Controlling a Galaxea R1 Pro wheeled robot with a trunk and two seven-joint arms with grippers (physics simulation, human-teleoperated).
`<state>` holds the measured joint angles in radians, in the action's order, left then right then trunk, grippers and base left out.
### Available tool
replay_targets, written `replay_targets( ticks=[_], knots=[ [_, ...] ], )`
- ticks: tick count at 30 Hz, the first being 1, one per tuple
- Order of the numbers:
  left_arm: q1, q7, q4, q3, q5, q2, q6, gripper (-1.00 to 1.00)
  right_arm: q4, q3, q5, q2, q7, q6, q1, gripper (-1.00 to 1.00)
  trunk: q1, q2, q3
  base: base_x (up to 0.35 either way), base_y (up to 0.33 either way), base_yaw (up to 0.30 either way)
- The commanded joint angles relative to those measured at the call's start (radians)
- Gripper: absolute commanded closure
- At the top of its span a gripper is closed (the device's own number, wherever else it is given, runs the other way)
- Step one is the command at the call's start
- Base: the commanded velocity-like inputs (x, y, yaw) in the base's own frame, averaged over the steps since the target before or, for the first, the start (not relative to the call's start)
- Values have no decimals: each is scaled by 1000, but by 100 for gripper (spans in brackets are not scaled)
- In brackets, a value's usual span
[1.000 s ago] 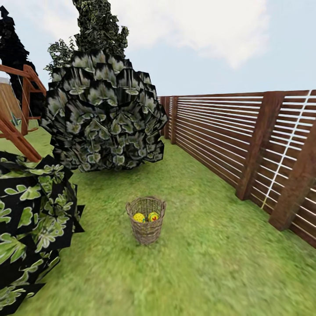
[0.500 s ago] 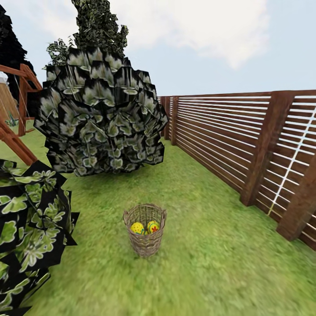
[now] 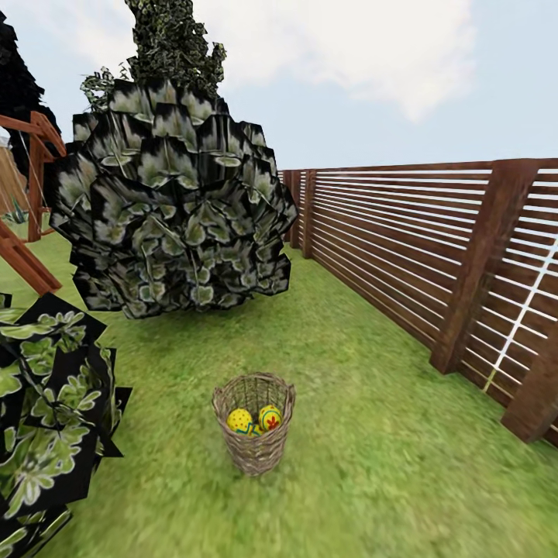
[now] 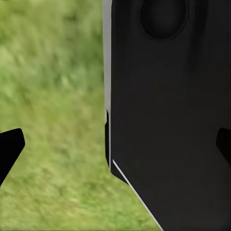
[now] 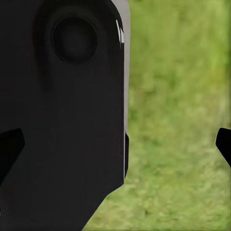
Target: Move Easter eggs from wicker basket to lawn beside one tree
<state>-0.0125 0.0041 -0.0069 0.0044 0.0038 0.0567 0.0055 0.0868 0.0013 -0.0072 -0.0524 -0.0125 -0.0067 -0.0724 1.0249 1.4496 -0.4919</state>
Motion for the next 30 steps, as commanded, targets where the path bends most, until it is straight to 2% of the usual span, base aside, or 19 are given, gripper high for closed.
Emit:
replay_targets(
  ticks=[1,10,16,19,20,21,22,23,25,26,28,30],
  knots=[
    [0,0,-1,0,1,0,0,-100,2,0,-1,0,-1,0,-1,-100,0,0,-1,32,0,0],
    [0,-1,5,0,-1,-5,3,-100,-1,0,-5,-11,-1,-2,-1,-100,0,0,-1,6,0,0],
    [0,0,6,2,4,-10,4,-100,-2,-1,-5,-4,-1,-1,-1,-100,0,0,-1,0,0,0],
    [0,6,-153,10,64,0,48,-100,-3,-4,-6,-8,-1,-2,-1,-100,0,0,-1,0,0,0],
    [0,12,-225,15,97,6,87,-100,-4,-5,-8,-8,-1,-1,-1,-100,0,0,-1,0,0,0],
    [0,15,-263,18,115,11,114,-100,-4,-5,-8,-8,-1,-1,-1,-100,0,0,-1,0,0,0],
    [2,21,-340,22,149,26,182,-100,-4,-5,-9,-8,-1,-2,-1,-100,0,0,-1,0,0,0],
    [8,21,-485,29,226,79,401,-100,-4,-3,-8,-6,-2,-4,-1,-100,0,0,-1,0,0,0],
    [43,21,-620,32,303,114,607,-100,-5,-4,-7,-5,-3,-5,-1,-100,0,0,-1,0,0,0],
    [80,22,-687,33,337,123,680,-100,-5,-5,-6,-5,-3,-5,-1,-100,0,0,-1,0,0,0],
    [162,25,-789,35,384,133,765,-100,-7,-5,-5,-6,-3,-6,-1,-100,0,0,-1,0,0,0],
    [213,28,-834,35,404,136,801,-100,-16,-5,-3,-8,-3,-6,-1,-100,0,0,-1,0,0,0]
  ],
)
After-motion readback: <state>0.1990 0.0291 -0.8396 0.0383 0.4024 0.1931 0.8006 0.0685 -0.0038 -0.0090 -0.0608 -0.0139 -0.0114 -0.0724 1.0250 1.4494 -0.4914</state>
